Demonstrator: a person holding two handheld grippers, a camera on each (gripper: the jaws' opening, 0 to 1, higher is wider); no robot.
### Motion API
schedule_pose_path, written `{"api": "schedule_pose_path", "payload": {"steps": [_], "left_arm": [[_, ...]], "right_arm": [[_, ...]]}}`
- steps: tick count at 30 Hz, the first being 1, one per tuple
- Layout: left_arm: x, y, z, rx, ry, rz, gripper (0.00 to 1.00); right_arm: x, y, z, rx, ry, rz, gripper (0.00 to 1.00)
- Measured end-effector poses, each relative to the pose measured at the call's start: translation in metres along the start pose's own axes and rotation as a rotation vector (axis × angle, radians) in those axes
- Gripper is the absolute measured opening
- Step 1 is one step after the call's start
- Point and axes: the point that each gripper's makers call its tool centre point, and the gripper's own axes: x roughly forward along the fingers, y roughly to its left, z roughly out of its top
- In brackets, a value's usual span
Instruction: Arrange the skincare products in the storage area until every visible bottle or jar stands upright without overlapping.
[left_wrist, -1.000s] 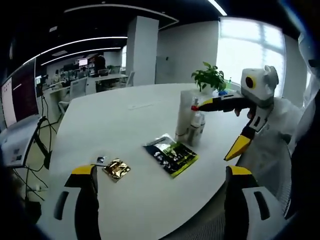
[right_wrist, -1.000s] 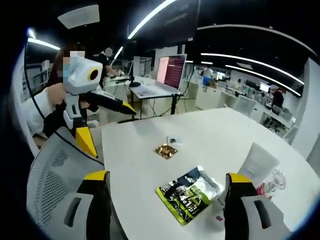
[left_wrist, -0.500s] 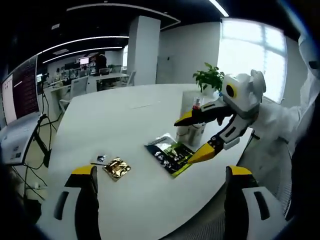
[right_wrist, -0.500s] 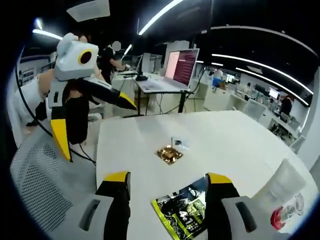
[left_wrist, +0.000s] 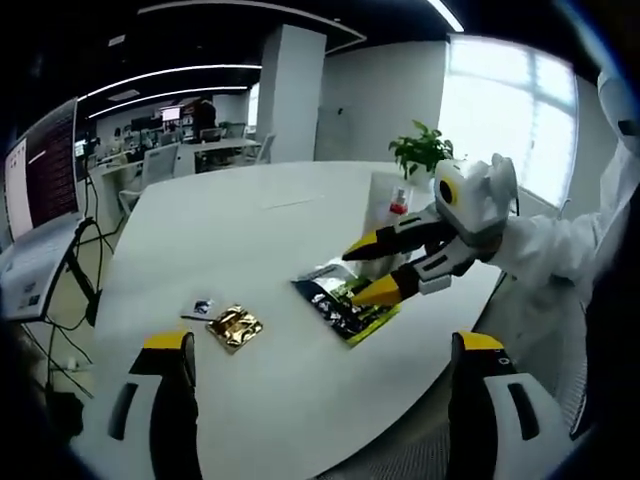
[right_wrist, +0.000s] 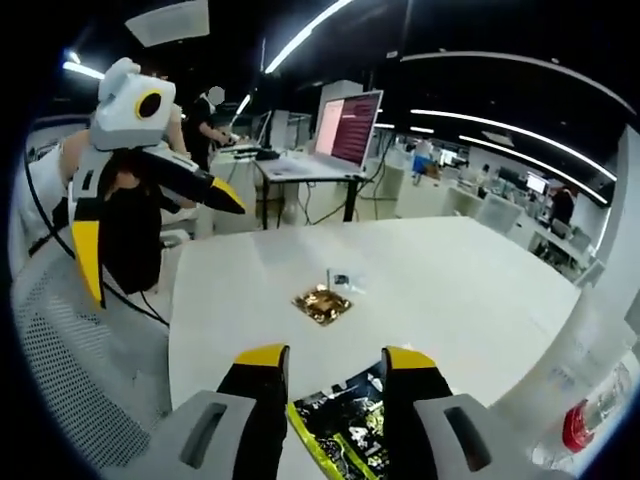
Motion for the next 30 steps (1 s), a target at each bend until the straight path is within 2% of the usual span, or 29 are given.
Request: {"api": "schedule_pose_path", "payload": {"steps": [8,13,16,18,20,24,28,30], "left_arm": [[0.009,0.006,-0.007,-0.006,0.028,-0.001,0.99],[0.015,0.009,-0.011,-0.007,0.046,-0.014,0.94],[0.021,0.017,-0.013,-0.011,0.059,-0.007,0.89],[0.025,0.024,-0.011,-0.009,0.046,-0.011,0.86],[0.028,0.028,-0.01,-0.008,0.047,-0.019,0.77],[0.038,0.033,-0.009,0.015,0.048,-0.021,0.69],[0.047,0.045,-0.008,0.043,0.057,0.008,0.58],[0.052,0.055,-0.006,0.044,0.056,0.036,0.58]], "right_arm": [[0.002,0.004,-0.012,0.03,0.007,0.006,0.26],[0.001,0.002,-0.014,0.05,0.002,-0.001,0.23],[0.001,0.002,-0.017,0.057,0.007,0.002,0.23],[0.0,0.003,-0.018,0.058,0.01,0.001,0.22],[0.001,0.002,-0.018,0.056,0.008,-0.003,0.22],[0.001,0.002,-0.019,0.061,0.007,-0.003,0.21],[0.001,0.003,-0.021,0.057,0.017,0.0,0.22],[0.001,0.003,-0.022,0.062,0.019,0.001,0.22]]}}
